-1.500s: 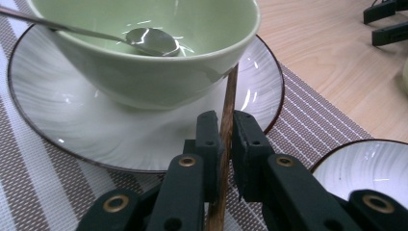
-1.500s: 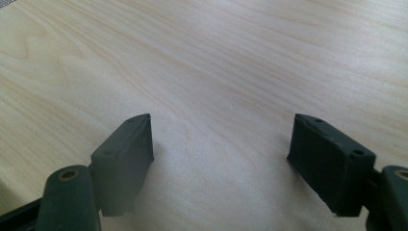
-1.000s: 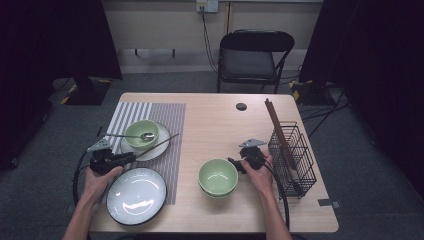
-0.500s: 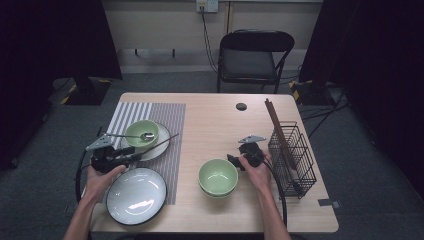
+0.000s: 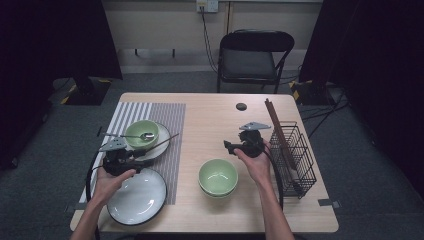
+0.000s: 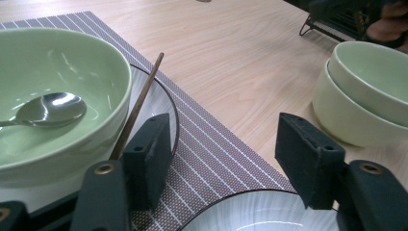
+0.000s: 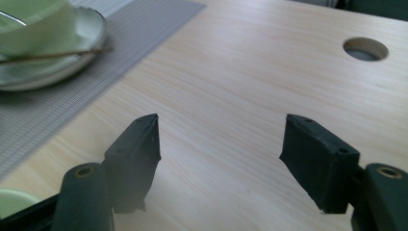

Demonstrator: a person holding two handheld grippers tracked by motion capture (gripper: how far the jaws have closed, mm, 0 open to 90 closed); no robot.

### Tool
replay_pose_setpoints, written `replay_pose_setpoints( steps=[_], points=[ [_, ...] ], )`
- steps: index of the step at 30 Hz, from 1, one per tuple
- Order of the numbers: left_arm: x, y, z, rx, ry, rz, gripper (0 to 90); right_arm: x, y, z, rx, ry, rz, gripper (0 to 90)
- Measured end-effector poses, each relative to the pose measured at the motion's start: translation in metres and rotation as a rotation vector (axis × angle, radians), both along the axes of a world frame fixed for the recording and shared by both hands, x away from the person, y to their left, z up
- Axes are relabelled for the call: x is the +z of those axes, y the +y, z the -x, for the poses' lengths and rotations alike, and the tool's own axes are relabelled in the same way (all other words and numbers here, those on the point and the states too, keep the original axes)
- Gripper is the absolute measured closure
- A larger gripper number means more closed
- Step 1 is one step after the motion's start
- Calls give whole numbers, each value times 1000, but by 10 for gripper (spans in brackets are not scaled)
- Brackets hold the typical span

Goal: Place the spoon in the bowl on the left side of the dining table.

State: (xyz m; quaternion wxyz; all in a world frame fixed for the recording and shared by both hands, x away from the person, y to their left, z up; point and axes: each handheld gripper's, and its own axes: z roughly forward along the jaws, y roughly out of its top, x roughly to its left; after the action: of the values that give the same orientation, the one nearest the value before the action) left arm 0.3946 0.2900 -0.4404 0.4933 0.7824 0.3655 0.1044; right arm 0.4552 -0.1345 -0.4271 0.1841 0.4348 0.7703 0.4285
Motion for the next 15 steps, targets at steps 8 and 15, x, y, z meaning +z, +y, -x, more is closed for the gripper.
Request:
replay_pose_setpoints(
  steps=[8,15],
  points=[
    [-3,1,-1,11,2,-11,351,43,-4,3,16,-39,-25,384],
    [-5,3,-2,21,12,-13,351,72,-15,2,44,-63,-70,440]
  ],
)
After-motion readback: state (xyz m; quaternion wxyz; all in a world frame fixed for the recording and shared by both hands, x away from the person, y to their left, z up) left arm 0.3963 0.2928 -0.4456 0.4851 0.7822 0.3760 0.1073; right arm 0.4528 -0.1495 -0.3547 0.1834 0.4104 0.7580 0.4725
